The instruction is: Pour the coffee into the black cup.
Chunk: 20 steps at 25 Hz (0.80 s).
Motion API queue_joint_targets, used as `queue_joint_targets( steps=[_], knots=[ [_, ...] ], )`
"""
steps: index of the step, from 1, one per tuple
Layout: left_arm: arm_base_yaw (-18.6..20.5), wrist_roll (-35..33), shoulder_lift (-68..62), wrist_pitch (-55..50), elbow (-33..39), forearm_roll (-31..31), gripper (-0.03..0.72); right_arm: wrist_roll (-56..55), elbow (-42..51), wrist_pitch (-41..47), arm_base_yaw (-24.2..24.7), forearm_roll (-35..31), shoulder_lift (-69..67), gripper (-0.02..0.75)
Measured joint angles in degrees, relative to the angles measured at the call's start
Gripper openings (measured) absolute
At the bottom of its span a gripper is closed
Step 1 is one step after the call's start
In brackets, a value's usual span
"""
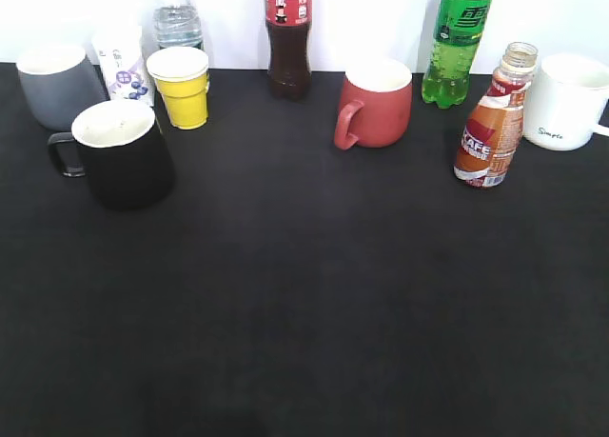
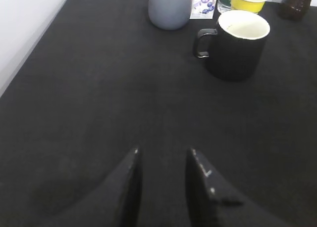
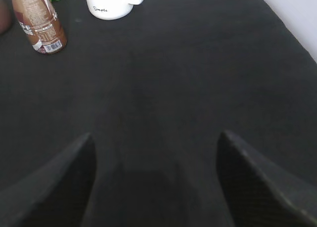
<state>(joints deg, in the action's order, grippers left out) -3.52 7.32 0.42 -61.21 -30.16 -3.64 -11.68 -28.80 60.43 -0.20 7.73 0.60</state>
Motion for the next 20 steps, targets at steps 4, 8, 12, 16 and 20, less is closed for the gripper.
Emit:
queue_joint_targets(
  steps=[4,8,12,16,20],
  knots=[
    [0.0,0.0,0.0,0.0,0.0,0.0,0.236,0.0,0.0,0.0,0.0,0.0,0.0,0.589],
    [0.0,0.0,0.0,0.0,0.0,0.0,0.236,0.0,0.0,0.0,0.0,0.0,0.0,0.589],
    [0.0,0.0,0.0,0.0,0.0,0.0,0.274,0.0,0.0,0.0,0.0,0.0,0.0,0.589],
    [0.0,0.0,-4.8,1.2,-0.4,0.0,0.519,0.0,0.0,0.0,0.0,0.0,0.0,0.589],
    [0.0,0.0,-20.7,22.0,-2.3,-0.1,0.533,0.0,0.0,0.0,0.0,0.0,0.0,0.589]
  ],
)
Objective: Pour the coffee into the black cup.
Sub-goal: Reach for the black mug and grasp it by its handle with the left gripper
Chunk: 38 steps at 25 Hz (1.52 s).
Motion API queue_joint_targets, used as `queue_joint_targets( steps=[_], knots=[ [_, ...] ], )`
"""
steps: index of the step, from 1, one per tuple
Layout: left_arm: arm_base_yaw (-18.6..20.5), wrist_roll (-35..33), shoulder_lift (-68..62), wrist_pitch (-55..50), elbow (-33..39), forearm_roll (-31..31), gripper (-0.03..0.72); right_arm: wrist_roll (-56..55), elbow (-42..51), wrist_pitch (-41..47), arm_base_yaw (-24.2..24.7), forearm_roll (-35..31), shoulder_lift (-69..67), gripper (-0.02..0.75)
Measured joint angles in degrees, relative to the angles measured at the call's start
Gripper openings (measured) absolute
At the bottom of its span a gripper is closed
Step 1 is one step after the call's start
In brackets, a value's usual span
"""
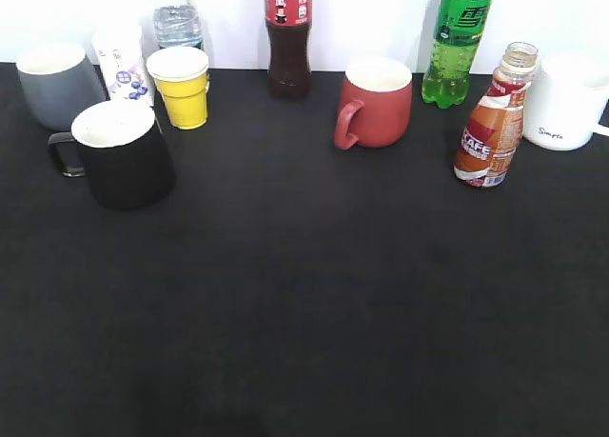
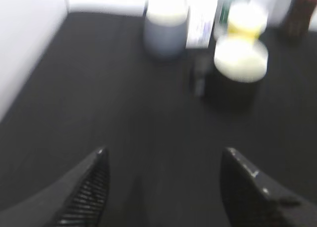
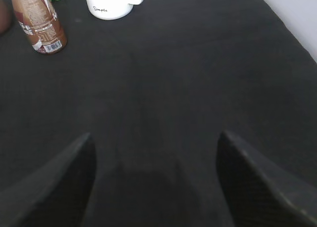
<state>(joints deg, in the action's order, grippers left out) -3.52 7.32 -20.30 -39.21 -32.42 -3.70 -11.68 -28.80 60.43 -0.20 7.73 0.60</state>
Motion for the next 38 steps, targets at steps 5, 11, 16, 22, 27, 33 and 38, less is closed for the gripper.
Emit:
queue_joint_targets(
  steps=[5,11,16,22,27,33,38],
  knots=[
    [-0.2,0.0,-19.5,34.9,3.6,-0.2,0.487,0.0,0.0,0.0,0.0,0.0,0.0,0.589],
    [-1.5,0.0,-47.5,77.2,17.8,-0.5,0.486,0.0,0.0,0.0,0.0,0.0,0.0,0.589],
    [-2.0,0.0,-64.1,91.7,17.8,-0.6,0.486,0.0,0.0,0.0,0.0,0.0,0.0,0.589],
    [-2.0,0.0,-77.8,100.6,14.2,-0.6,0.486,0.0,0.0,0.0,0.0,0.0,0.0,0.589],
    [-2.0,0.0,-83.8,101.7,10.4,-1.4,0.476,0.0,0.0,0.0,0.0,0.0,0.0,0.589],
    [-2.0,0.0,-86.3,102.3,7.4,-1.3,0.474,0.0,0.0,0.0,0.0,0.0,0.0,0.589],
    [-2.0,-0.1,-87.5,98.6,2.7,-1.8,0.460,0.0,0.0,0.0,0.0,0.0,0.0,0.589]
  ],
)
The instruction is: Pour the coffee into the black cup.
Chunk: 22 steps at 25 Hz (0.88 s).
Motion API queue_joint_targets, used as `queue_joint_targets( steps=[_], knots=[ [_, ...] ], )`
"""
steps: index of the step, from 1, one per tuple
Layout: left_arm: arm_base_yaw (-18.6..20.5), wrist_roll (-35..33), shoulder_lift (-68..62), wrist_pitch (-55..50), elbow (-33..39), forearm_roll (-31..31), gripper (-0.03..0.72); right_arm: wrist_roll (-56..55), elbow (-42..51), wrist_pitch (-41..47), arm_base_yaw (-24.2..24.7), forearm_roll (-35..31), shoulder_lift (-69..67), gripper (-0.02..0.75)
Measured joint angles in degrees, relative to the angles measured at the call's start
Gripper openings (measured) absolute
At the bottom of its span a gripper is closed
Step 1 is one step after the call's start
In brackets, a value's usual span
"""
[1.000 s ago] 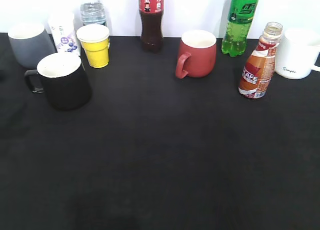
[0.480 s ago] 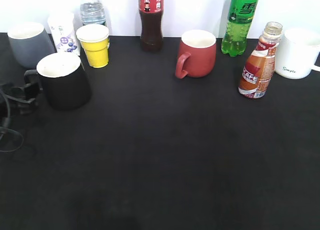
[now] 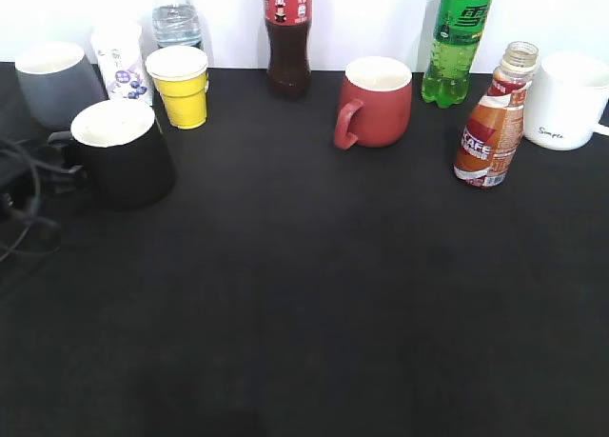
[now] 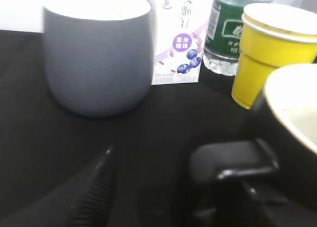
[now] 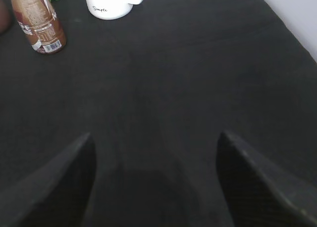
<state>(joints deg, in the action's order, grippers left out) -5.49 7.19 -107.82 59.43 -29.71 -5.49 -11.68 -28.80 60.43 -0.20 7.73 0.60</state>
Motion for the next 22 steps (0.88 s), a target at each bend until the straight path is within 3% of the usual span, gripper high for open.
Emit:
queue_joint_targets(
  steps=[3,5,6,8,9,14,19,22],
  knots=[
    [1.6,-1.3,-3.5,-0.4,-3.7,-2.7,0.434,0.0,0.0,0.0,0.0,0.0,0.0,0.589],
    [3.0,-1.3,-6.3,0.7,-7.7,-7.9,0.400,0.0,0.0,0.0,0.0,0.0,0.0,0.589],
    [3.2,-1.4,-7.5,1.2,-9.6,-10.1,0.334,0.0,0.0,0.0,0.0,0.0,0.0,0.589],
    [3.2,-1.4,-8.4,1.7,-11.3,-12.3,0.114,0.0,0.0,0.0,0.0,0.0,0.0,0.589],
    [3.2,-1.4,-8.4,2.1,-11.4,-12.2,0.060,0.0,0.0,0.0,0.0,0.0,0.0,0.589],
    [3.2,-0.5,-2.5,3.5,-7.6,-13.3,0.057,0.0,0.0,0.0,0.0,0.0,0.0,0.589],
    [3.1,8.4,5.6,5.3,-4.5,-24.9,0.056,0.0,0.0,0.0,0.0,0.0,0.0,0.589],
    [-2.9,9.6,5.2,4.6,-5.7,-26.6,0.056,0.0,0.0,0.0,0.0,0.0,0.0,0.589]
  ],
)
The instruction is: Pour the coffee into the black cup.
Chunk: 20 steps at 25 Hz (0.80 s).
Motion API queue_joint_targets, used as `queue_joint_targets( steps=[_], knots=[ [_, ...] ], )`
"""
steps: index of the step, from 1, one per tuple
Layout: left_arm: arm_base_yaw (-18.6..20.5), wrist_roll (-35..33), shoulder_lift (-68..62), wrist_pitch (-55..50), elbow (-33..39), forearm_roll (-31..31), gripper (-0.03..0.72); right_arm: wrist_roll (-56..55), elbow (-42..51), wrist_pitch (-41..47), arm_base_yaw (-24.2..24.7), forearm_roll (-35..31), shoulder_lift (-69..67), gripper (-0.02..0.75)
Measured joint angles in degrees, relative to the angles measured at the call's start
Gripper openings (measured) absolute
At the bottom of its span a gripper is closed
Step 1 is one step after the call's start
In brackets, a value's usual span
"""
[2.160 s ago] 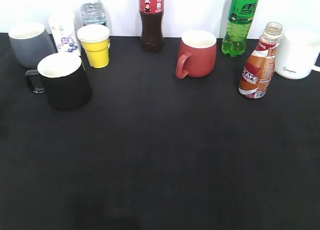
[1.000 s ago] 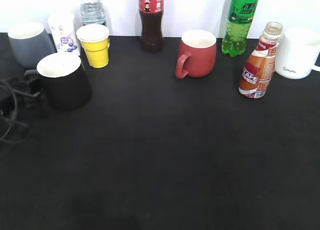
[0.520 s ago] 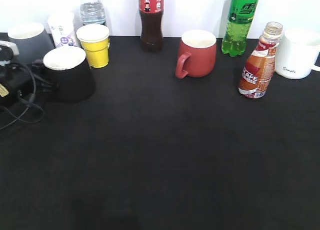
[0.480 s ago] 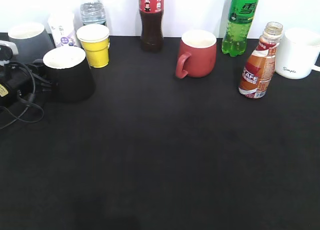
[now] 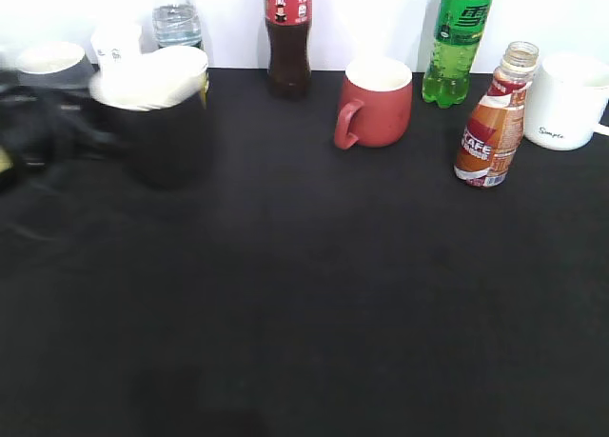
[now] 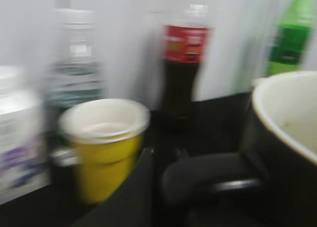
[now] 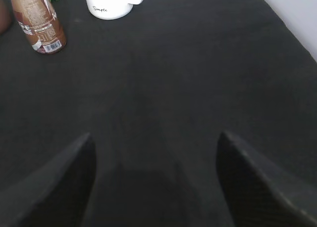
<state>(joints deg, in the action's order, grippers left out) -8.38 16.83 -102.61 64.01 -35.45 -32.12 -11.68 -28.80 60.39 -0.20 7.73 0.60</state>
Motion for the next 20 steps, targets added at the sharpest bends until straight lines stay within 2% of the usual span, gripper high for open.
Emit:
queue_joint_targets(
  steps=[4,7,10,15,18,20],
  knots=[
    [-8.8,0.2,-6.1,-1.9,-7.5,-1.6,0.056,0.5,0.0,-0.1,0.0,-1.1,0.0,0.589],
    [-12.9,0.2,-8.2,-2.4,-10.7,-3.9,0.055,11.3,-0.8,-3.3,0.0,-10.2,-4.5,0.589],
    [-13.3,0.3,-8.3,-2.9,-10.9,-4.2,0.055,14.2,-1.2,-22.3,0.0,-14.9,-18.0,0.589],
    [-13.3,0.4,-8.3,-2.9,-10.9,-4.2,0.055,17.9,2.5,-61.8,0.0,-16.3,-41.4,0.589],
    [-13.3,0.4,-8.3,-2.9,-10.9,-4.1,0.055,17.9,5.8,-79.1,0.0,-13.2,-58.9,0.589],
    [-13.2,0.4,-8.3,-2.9,-10.9,-3.9,0.055,14.7,6.1,-86.3,0.0,-11.9,-68.2,0.589]
  ],
)
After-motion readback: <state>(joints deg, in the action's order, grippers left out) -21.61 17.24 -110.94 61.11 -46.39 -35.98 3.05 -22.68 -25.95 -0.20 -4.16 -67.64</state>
